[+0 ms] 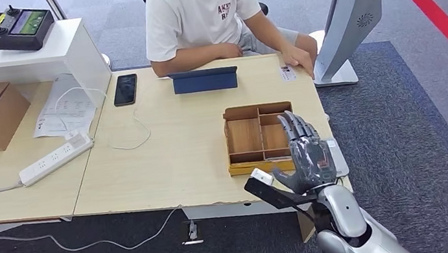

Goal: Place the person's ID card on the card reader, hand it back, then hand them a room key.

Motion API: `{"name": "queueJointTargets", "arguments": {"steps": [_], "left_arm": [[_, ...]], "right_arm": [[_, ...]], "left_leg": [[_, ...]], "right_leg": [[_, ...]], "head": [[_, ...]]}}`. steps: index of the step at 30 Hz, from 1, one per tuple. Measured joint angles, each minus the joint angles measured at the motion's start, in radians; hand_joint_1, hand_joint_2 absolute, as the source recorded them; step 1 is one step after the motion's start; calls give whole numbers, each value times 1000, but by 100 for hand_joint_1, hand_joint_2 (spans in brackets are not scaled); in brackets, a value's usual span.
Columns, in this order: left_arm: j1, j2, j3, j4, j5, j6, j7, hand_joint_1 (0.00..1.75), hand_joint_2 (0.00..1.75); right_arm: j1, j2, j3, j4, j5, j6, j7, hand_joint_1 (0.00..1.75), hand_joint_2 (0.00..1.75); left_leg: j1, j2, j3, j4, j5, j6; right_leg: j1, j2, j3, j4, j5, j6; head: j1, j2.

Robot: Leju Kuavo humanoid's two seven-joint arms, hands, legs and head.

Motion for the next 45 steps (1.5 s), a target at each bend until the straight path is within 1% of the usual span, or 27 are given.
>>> {"name": "queueJointTargets", "arguments": {"steps": [4,10,16,20,23,28,35,38,45], "left_arm": [[-1,-3,0,0,0,-1,7,0,0],[-1,-3,-1,0,2,-12,12,0,0],[-1,-3,-1,0,2,-16,10,0,0],[-1,-1,-1,0,4,-20,3,0,0],[-1,0,-2,0,4,-21,3,0,0],[-1,0,-7,0,3,-21,4,0,0],[-2,0,-8,0,3,-21,9,0,0],[-2,0,-9,0,2,-21,12,0,0],[-2,0,-11,0,2,-17,12,0,0]], "right_arm": [[1,30,10,52,42,-5,-2,0,175],[-2,64,28,114,49,13,-27,0,175],[-8,80,41,157,50,41,-29,0,175],[-11,85,48,181,61,36,-13,0,175],[-16,89,51,208,70,5,-4,0,175],[-33,101,54,274,73,-88,-6,0,175],[-59,115,50,355,79,-171,-13,0,175],[-75,120,48,389,82,-188,-16,0,175],[-114,133,43,469,67,-195,-44,0,175]], "left_leg": [[0,0,0,0,0,0],[0,0,0,0,0,0],[0,0,0,0,0,0],[0,0,0,0,0,0],[0,0,0,0,0,0],[0,0,0,0,0,0],[0,0,0,0,0,0],[0,0,0,0,0,0],[0,0,0,0,0,0]], "right_leg": [[0,0,0,0,0,0],[0,0,0,0,0,0],[0,0,0,0,0,0],[0,0,0,0,0,0],[0,0,0,0,0,0],[0,0,0,0,0,0],[0,0,0,0,0,0],[0,0,0,0,0,0],[0,0,0,0,0,0]], "head": [[0,0],[0,0],[0,0],[0,0],[0,0],[0,0],[0,0],[0,0],[0,0]]}}
